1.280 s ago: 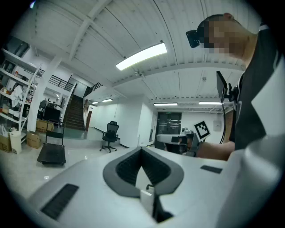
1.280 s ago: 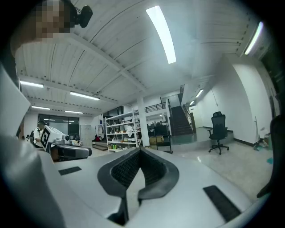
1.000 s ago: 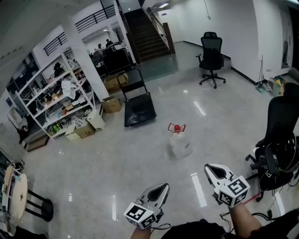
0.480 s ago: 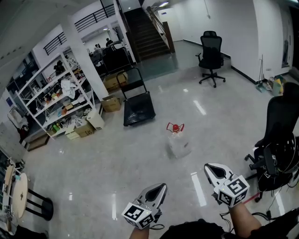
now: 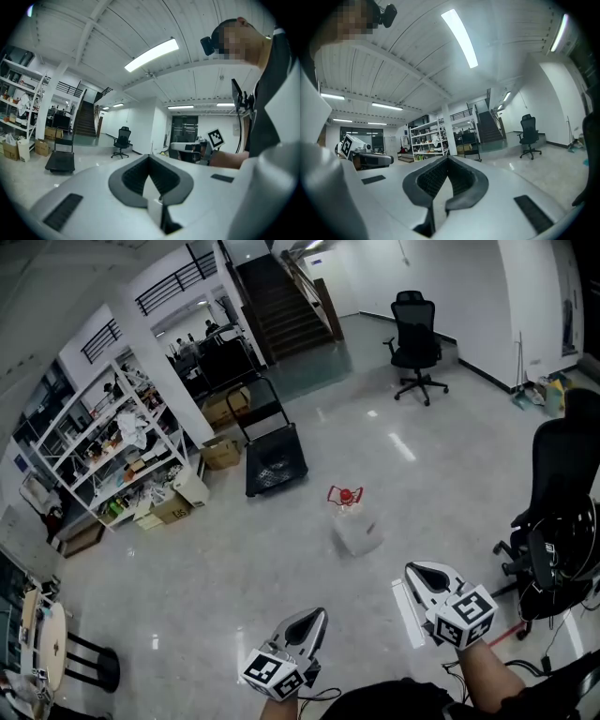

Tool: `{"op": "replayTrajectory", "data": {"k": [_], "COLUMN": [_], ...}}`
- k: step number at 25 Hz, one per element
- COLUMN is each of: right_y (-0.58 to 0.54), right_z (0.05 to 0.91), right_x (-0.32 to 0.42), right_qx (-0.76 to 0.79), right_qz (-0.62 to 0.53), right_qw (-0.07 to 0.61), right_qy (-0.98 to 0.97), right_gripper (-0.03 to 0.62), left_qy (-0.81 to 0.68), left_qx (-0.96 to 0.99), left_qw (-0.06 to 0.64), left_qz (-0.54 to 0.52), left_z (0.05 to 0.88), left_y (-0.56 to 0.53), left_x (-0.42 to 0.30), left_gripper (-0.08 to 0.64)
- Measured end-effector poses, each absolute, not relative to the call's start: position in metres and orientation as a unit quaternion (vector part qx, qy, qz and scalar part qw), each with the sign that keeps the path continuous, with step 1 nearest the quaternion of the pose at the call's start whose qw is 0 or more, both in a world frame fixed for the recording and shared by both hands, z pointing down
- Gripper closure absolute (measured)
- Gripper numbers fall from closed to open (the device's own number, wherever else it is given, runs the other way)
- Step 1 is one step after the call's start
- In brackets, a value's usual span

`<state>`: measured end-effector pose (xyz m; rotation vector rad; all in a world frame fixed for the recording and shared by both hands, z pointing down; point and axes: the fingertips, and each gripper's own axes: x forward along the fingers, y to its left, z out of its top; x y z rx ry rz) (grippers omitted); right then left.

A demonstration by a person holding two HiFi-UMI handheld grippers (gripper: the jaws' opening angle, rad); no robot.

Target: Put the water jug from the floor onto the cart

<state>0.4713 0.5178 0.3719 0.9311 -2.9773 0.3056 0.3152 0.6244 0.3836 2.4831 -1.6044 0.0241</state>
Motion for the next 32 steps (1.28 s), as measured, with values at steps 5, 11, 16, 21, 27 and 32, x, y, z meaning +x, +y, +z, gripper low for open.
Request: {"op": "replayTrajectory", "data": {"k": [5, 11, 16, 21, 27, 32], "right_y": [0.491, 0.454, 0.412, 0.357, 0.304, 0.264], "right_z": [0.381, 0.398, 0.410, 0.416, 0.410, 0.407], "right_x": [0.480, 0.448, 0.395, 0.324, 0.253, 0.210], "right_qx": [0.287, 0.269, 0.266, 0.277, 0.294, 0.292], "right_qz": [0.106, 0.118, 0.114, 0.123, 0.116, 0.113], "right_qw": [0.011, 0.022, 0.042, 0.046, 0.052, 0.066], "right_qy": [-0.952, -0.956, -0.956, -0.952, -0.947, -0.947], "right_gripper": [0.591, 0.591, 0.591, 0.591, 0.591, 0.591], "left_qy": [-0.555, -0.567, -0.569, -0.557, -0.521, -0.513], "left_qx": [0.827, 0.819, 0.818, 0.827, 0.849, 0.853], "left_qw": [0.089, 0.088, 0.085, 0.084, 0.090, 0.099], "left_qz": [0.014, 0.016, -0.007, -0.008, -0.002, -0.015], "left_z": [0.382, 0.385, 0.391, 0.401, 0.403, 0.399], "left_y": [0.606, 0.581, 0.537, 0.485, 0.433, 0.392], "left_x": [0.319, 0.299, 0.249, 0.177, 0.119, 0.081], "left_gripper": [0.561, 0.561, 0.561, 0.561, 0.561, 0.561]}}
